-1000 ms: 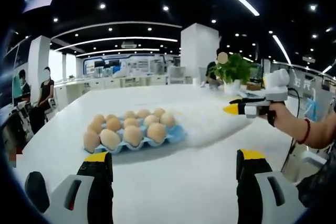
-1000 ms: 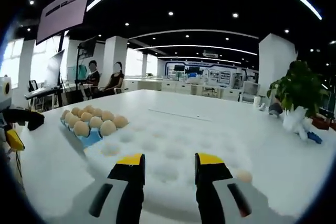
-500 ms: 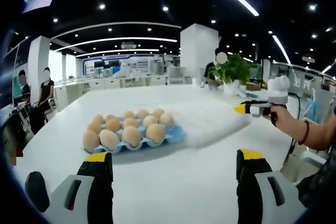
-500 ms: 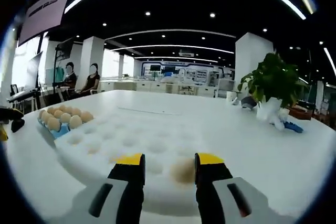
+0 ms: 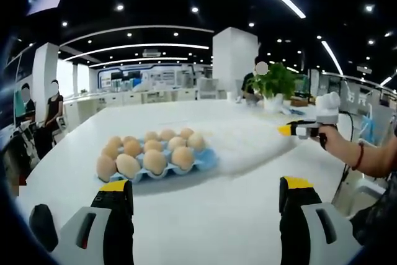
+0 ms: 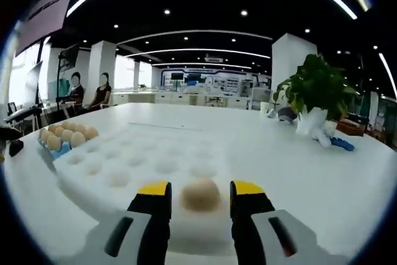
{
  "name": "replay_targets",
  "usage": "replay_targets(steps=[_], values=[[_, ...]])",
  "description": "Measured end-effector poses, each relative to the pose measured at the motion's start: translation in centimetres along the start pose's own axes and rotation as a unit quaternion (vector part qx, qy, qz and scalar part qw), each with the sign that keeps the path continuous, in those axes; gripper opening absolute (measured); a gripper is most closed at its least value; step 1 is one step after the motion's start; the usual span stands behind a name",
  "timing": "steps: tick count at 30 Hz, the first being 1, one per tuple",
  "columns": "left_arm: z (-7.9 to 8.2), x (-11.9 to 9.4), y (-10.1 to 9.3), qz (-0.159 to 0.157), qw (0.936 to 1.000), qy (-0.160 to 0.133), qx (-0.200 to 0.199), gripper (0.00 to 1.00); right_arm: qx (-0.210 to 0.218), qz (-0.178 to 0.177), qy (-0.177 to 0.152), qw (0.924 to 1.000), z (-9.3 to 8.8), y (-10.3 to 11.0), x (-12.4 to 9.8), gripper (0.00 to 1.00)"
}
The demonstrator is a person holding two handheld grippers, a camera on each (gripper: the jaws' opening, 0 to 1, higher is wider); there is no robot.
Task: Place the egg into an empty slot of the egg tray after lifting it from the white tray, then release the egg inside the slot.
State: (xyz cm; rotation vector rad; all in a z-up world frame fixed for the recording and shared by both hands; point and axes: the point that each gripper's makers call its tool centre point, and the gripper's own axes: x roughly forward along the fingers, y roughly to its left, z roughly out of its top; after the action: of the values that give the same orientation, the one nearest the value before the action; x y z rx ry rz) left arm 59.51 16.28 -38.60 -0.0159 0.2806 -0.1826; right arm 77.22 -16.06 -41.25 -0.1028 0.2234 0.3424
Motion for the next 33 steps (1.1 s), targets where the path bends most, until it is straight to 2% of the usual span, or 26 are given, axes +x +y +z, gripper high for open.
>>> replay_targets(steps=[4,14,21,33], values=[[-0.1,0.0,0.0,0.002,1.0,0.002,0.001,1.0,0.019,0.001,0.0,0.9998,-0.3,-0.3,0.2,0.39],[-0.1,-0.1,-0.7,0.001,1.0,0.006,0.007,1.0,0.026,0.01,-0.009,0.9996,-0.4,0.3,0.7,0.32],[-0.3,-0.5,-1.0,0.006,0.9999,0.008,0.006,1.0,0.027,-0.009,-0.018,0.9994,-0.4,-0.2,1.0,0.28],[-0.7,-1.1,-1.3,0.009,0.9999,0.009,0.005,1.0,0.045,-0.008,-0.021,0.9988,-0.1,-0.2,1.0,0.27]])
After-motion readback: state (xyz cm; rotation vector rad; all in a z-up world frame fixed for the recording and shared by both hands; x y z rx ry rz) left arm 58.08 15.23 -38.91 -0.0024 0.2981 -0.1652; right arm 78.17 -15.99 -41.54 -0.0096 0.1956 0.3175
